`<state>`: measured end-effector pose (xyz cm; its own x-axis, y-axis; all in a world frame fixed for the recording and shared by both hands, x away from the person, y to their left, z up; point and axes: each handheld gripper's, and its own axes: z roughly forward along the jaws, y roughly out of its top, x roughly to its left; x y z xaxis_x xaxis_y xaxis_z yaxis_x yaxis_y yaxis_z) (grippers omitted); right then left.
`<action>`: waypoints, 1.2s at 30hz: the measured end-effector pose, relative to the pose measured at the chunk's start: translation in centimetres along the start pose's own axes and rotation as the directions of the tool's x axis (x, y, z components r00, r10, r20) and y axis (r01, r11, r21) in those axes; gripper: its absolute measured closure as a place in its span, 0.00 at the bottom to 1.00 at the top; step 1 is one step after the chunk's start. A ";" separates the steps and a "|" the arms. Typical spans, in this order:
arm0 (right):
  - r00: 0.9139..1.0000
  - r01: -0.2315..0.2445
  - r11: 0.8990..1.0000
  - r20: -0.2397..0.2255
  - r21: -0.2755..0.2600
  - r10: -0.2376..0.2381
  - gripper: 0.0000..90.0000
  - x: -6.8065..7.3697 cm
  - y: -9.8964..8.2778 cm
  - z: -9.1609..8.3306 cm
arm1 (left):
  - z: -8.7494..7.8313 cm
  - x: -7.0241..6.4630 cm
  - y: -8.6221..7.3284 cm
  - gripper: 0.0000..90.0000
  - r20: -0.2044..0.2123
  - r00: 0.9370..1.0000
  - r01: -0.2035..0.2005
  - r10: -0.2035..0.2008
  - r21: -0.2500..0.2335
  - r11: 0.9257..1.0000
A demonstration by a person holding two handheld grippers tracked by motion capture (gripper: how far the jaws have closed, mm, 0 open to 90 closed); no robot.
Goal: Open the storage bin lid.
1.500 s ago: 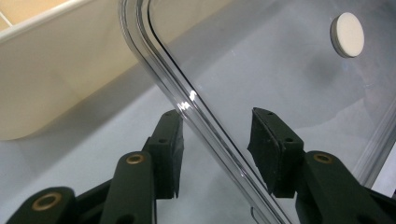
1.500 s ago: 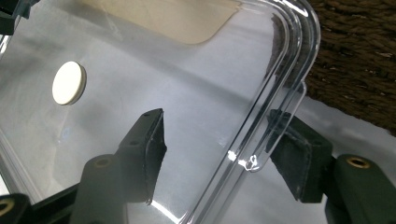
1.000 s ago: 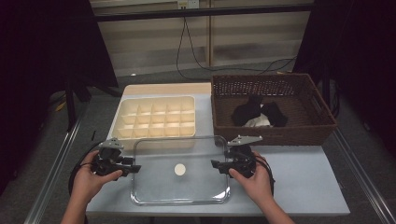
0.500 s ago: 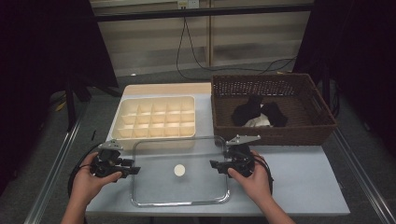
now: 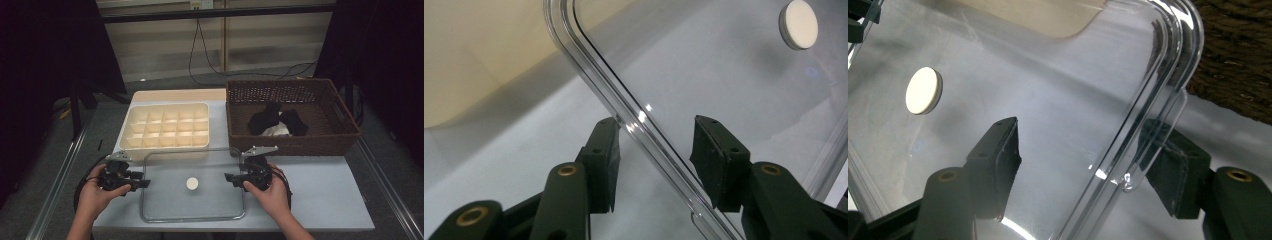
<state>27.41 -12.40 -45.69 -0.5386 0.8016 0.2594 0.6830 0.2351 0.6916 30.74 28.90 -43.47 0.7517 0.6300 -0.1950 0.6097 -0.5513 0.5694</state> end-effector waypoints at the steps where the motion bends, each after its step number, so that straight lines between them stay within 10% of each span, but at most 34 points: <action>1: 1.000 0.000 1.000 0.000 0.000 0.000 0.38 0.0 0.0 0.0 | 0.0 0.0 0.0 0.60 0.000 1.000 0.000 0.000 0.000 1.000; 36: 0.998 0.017 1.000 0.059 -0.004 -0.017 0.38 -0.7 -0.4 0.7 | 1.6 1.5 -0.6 0.53 -0.007 0.999 0.046 -0.046 -0.033 0.998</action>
<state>27.88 -12.65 -46.66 -0.5201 0.8284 0.2078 0.6717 0.2465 0.6986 31.92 29.29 -45.34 0.7209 0.6585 -0.2160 0.6353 -0.5034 0.5857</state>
